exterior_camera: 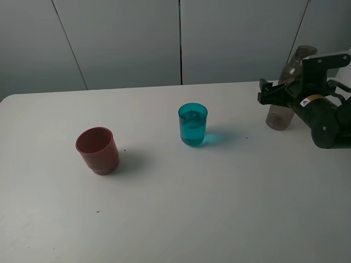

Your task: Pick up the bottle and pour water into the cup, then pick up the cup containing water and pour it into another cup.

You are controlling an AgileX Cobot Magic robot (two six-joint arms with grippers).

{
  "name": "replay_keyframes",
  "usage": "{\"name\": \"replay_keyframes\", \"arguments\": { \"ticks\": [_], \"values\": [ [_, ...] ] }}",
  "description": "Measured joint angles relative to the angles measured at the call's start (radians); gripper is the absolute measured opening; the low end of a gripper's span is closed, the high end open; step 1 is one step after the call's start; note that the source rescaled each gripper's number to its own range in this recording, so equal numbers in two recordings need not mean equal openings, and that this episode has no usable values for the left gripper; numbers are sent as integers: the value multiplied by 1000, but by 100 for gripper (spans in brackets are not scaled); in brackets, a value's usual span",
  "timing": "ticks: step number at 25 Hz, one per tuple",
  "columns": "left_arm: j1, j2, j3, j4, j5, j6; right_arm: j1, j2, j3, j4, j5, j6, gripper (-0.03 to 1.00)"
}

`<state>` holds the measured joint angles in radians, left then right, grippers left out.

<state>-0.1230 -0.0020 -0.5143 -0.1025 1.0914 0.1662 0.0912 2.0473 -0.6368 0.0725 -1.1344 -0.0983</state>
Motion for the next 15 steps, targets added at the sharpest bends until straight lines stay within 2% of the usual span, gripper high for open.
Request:
{"name": "replay_keyframes", "arguments": {
  "ticks": [7,15],
  "values": [
    [0,0,0,0,0,0,0,-140,1,24,57,-15,99],
    [0,0,0,0,0,0,0,-373,2,60,186,-53,99]
  ]
}}
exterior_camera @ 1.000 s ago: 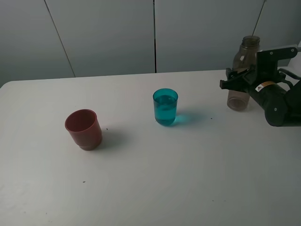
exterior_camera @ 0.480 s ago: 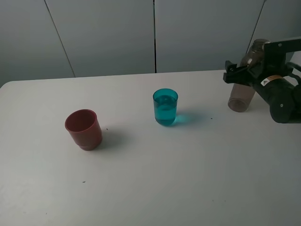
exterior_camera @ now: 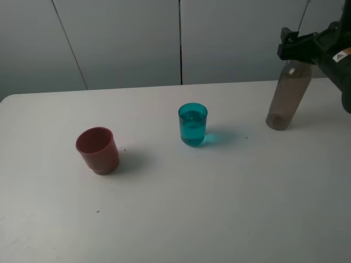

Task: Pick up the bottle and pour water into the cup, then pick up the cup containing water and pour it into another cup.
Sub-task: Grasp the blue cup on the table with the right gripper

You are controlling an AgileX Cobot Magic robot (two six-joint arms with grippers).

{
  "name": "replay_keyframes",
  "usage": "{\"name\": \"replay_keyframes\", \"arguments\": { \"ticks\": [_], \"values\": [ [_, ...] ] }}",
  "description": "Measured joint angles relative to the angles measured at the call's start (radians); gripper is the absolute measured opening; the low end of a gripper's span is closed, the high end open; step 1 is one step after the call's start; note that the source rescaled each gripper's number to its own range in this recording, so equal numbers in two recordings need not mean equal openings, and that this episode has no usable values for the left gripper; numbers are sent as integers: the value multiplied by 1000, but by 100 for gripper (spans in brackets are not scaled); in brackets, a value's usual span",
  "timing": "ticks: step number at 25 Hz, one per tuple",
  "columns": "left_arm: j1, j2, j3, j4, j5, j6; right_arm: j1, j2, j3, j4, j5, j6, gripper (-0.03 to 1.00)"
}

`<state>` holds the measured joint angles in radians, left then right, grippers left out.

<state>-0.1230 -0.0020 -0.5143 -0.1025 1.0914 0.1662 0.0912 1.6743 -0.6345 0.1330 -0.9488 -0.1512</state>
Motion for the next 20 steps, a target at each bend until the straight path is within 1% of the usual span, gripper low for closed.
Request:
{"name": "replay_keyframes", "arguments": {
  "ticks": [1,3,6,10,13,15,17,20],
  "values": [
    [0,0,0,0,0,0,0,-38,0,8,40,-2,99],
    [0,0,0,0,0,0,0,-115,0,11,149,-6,99],
    [0,0,0,0,0,0,0,-238,0,11,344,-6,99],
    [0,0,0,0,0,0,0,-411,0,4,576,27,99],
    [0,0,0,0,0,0,0,-532,0,-11,767,35,99],
    [0,0,0,0,0,0,18,-610,2,-20,854,35,99],
    [0,0,0,0,0,0,57,-677,13,-29,895,31,99],
    [0,0,0,0,0,0,144,-750,16,-36,956,29,99]
  ]
}}
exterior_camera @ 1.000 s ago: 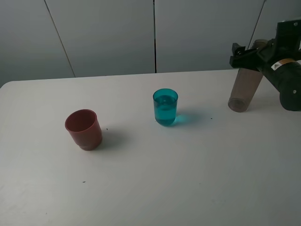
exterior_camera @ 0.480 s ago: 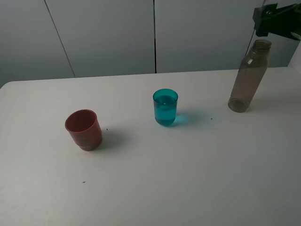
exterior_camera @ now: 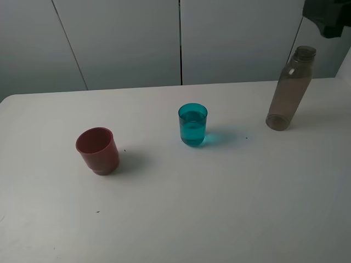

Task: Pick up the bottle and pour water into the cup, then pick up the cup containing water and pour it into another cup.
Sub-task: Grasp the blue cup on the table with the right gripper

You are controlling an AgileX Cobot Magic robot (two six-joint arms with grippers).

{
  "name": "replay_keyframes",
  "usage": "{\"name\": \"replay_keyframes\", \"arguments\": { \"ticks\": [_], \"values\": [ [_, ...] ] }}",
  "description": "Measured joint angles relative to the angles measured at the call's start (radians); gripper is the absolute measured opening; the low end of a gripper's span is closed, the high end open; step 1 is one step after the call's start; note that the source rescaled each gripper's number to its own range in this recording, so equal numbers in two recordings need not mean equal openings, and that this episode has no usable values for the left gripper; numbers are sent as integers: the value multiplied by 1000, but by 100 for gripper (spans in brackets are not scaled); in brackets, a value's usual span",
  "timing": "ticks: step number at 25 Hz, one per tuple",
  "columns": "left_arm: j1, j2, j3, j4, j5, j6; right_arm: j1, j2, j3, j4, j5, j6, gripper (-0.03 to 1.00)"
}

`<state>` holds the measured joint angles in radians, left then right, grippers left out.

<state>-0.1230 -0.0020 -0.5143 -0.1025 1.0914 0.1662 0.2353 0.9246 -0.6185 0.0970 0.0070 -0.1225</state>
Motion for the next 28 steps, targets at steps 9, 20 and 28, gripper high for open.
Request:
{"name": "replay_keyframes", "arguments": {
  "ticks": [9,20,28],
  "values": [
    [0,0,0,0,0,0,301,10,182,0,-143,-132,99],
    [0,0,0,0,0,0,346,353,242,39,-351,-123,99],
    [0,0,0,0,0,0,346,654,242,-114,-734,102,100]
  ]
}}
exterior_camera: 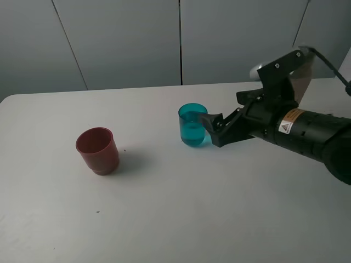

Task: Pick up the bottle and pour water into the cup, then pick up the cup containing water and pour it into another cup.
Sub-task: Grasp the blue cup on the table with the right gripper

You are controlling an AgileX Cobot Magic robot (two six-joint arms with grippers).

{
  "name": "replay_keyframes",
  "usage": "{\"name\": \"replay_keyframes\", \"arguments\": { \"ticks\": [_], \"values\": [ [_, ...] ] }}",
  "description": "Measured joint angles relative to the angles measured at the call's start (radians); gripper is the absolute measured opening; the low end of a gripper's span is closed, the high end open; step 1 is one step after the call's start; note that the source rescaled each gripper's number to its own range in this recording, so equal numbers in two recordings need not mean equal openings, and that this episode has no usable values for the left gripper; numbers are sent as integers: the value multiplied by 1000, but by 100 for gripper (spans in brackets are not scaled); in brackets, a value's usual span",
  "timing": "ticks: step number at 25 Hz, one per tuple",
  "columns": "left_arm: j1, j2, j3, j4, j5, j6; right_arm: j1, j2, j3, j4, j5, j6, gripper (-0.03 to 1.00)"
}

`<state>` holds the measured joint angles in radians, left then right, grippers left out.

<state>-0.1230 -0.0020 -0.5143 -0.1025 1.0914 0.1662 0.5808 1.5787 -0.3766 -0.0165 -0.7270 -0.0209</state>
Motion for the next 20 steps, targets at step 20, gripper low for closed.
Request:
{"name": "replay_keyframes", "arguments": {
  "ticks": [20],
  "values": [
    [0,0,0,0,0,0,-98,393,-8,-118,-368,-16,100]
  ]
}}
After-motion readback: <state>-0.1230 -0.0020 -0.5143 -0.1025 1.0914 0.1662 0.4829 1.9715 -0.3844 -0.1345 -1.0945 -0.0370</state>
